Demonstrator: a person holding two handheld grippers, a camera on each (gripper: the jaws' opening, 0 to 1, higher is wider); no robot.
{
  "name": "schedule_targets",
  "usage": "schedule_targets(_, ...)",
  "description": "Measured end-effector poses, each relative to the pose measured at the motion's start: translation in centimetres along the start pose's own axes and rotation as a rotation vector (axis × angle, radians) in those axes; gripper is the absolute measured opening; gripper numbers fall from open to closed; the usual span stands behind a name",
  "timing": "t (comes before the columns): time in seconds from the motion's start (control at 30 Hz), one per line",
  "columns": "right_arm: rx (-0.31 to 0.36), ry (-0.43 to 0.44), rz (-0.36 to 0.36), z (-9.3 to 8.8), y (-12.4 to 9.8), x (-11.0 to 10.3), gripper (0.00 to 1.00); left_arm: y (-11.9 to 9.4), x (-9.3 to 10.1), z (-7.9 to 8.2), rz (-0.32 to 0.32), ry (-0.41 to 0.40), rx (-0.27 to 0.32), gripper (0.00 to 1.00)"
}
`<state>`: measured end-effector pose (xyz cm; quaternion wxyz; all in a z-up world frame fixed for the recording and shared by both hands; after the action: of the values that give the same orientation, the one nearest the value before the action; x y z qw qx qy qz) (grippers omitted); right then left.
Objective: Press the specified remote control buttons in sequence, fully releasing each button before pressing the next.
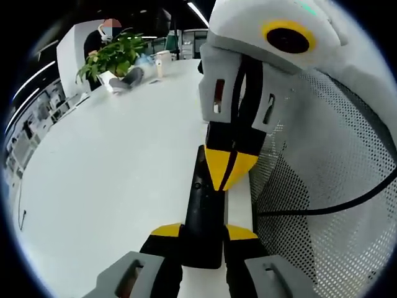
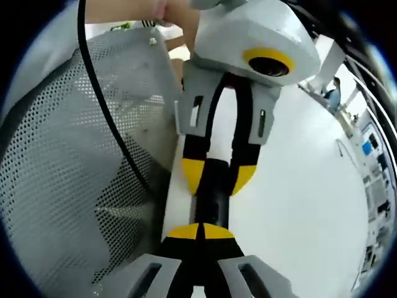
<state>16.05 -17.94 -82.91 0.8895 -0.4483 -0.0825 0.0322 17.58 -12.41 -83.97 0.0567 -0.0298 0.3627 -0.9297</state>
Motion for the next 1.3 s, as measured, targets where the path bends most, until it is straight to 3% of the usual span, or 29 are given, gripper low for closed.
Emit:
schedule_targets(0.03, -0.004, 0.02, 0.022, -0.2, 0.2, -0.3, 0.0, 0.0, 0.0, 0.0, -0.001, 0.0, 0.0, 0.24)
schedule_targets(0.23, 0.01, 0.023, -0.006, -0.1, 0.0, -0.2, 0.0, 0.0, 0.0, 0.0, 0.0, 0.001, -0.004, 0.24)
schedule_targets(0.27, 0.028, 0.089, -0.009, 0.0, 0.0, -0.1, 0.0, 0.0, 0.0, 0.0, 0.0, 0.0, -0.003, 0.24)
schedule_targets(0.47, 0.091, 0.286, -0.019, -0.1, -0.6, 0.1, 0.0, 0.0, 0.1, 0.0, 0.013, -0.012, 0.019, 0.24)
schedule_targets(0.6, 0.095, 0.272, -0.073, -0.2, -1.2, 1.2, 0.0, 0.1, 0.3, 0.2, 0.017, -0.012, 0.036, 0.24)
schedule_targets(0.73, 0.069, 0.275, -0.033, -0.6, -0.5, 0.9, 0.0, 0.1, 0.3, 0.1, 0.017, -0.012, 0.036, 0.24)
schedule_targets(1.0, 0.039, 0.274, -0.054, -0.4, -0.4, 1.1, 0.0, 0.1, 0.3, 0.1, 0.011, -0.006, 0.032, 0.24)
schedule_targets(1.17, 0.033, 0.227, -0.089, -0.4, -0.1, 1.4, 0.0, 0.1, 0.3, 0.1, 0.005, 0.0, 0.024, 0.24)
schedule_targets(1.3, 0.056, 0.281, -0.073, -0.5, -0.3, 1.5, 0.0, 0.0, 0.3, 0.1, 0.001, 0.002, 0.025, 0.24)
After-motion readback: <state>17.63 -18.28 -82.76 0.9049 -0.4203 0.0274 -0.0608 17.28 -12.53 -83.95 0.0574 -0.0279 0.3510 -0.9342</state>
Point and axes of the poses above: the point that each gripper's makers call its tool centre point, and the gripper's own axes: y roughly forward along the fingers, x roughly to its right, z roughly out of its top, the point moved 3 cm from there along -y, roughly backward along the fingers, and after that the axes turned 8 degrees about x, right-handed, at the moved point
